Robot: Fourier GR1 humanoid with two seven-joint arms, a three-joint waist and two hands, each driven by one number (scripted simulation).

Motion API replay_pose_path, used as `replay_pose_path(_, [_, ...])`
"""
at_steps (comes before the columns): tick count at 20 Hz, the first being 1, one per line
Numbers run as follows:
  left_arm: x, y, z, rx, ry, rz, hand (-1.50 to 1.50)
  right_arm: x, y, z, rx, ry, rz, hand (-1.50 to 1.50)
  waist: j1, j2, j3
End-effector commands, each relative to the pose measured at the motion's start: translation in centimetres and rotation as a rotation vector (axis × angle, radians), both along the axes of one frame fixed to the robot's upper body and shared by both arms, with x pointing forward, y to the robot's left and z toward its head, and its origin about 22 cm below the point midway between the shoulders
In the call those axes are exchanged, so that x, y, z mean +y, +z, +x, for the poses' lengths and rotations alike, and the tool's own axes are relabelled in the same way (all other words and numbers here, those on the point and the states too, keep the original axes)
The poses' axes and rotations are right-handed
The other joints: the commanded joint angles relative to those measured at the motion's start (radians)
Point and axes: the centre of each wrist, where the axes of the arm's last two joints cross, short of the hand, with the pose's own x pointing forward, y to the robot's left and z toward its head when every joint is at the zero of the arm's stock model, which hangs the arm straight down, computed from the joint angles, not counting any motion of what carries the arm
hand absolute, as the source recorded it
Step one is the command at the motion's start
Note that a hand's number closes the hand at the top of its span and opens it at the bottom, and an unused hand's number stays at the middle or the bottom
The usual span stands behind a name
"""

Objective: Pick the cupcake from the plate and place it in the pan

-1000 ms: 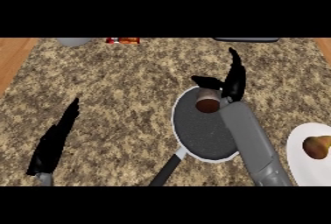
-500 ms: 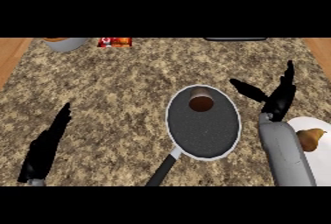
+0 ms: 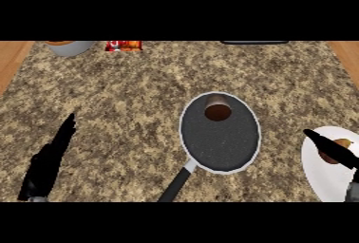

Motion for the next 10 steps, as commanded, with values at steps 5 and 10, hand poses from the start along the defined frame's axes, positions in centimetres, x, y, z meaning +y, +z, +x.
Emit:
replay_pose_path(5, [0.1, 0.2, 0.9, -0.019, 0.003, -0.002, 0.00, -6.2, 1.7, -8.5, 0.002, 0.013, -0.039, -1.50, 0.012, 0.004, 0.000])
replay_pose_path(10, [-1.7, 0.9, 1.5, 0.001, -0.015, 0.007, 0.00, -8.8, 1.5, -12.6, 0.009, 0.050, -0.019, -1.50, 0.010, 0.004, 0.000])
